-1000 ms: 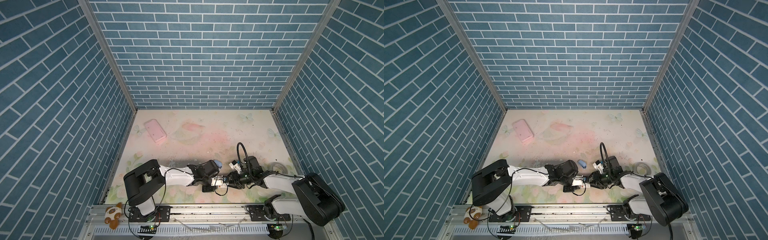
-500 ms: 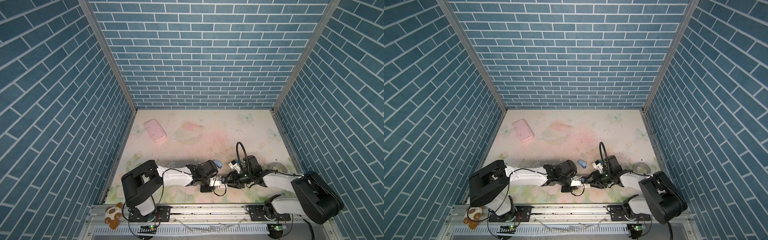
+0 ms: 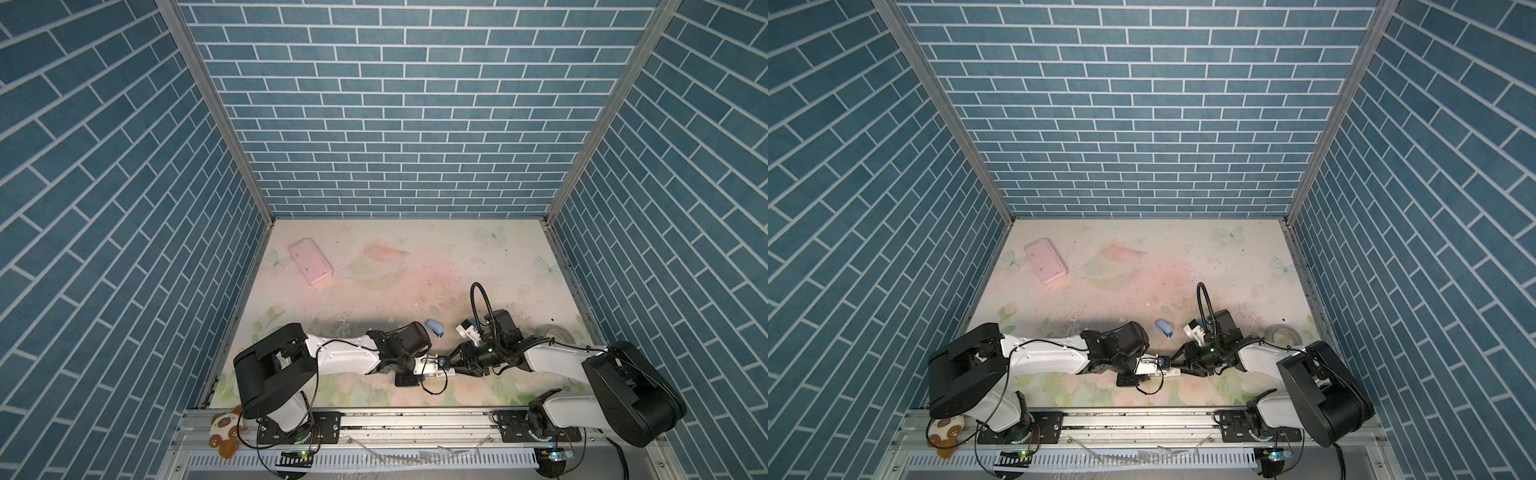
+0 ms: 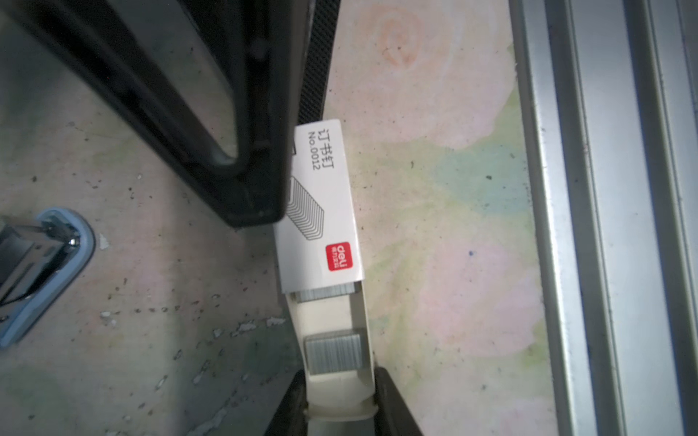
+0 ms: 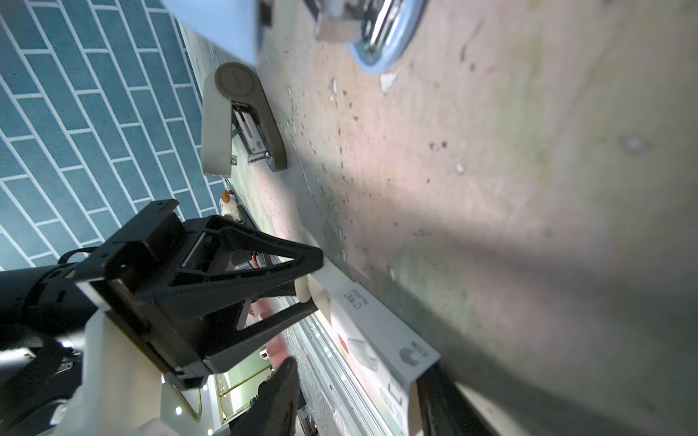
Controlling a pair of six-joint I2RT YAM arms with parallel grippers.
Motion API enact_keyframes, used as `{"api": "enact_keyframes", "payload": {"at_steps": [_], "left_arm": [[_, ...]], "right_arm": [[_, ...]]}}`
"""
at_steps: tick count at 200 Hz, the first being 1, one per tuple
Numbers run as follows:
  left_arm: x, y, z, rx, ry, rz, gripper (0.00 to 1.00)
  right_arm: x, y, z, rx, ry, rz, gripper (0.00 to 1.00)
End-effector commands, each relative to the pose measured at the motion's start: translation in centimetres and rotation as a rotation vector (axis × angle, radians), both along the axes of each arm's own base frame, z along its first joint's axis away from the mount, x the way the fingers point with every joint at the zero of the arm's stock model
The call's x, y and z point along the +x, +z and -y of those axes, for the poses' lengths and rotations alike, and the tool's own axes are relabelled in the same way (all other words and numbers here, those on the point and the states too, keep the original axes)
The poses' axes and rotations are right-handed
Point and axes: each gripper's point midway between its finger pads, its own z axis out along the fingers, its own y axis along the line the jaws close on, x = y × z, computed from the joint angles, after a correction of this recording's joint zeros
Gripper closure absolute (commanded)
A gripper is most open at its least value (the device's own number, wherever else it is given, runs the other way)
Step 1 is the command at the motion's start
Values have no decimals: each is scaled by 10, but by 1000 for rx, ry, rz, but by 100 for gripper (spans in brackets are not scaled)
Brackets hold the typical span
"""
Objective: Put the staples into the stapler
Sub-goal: 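Pull the lid off the box with the right gripper, left gripper holding the tray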
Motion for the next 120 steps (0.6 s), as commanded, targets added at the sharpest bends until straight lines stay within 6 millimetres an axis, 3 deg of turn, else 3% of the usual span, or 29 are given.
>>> {"api": "enact_keyframes", "payload": {"at_steps": [1, 120], "left_arm": [[-4, -3, -15, 42, 3, -13, 70], [-3, -5, -15, 45, 15, -19, 69]], "right_arm": [[-4, -19, 15, -118, -20, -17, 48], [3, -12, 37, -191, -83, 14, 48]]}}
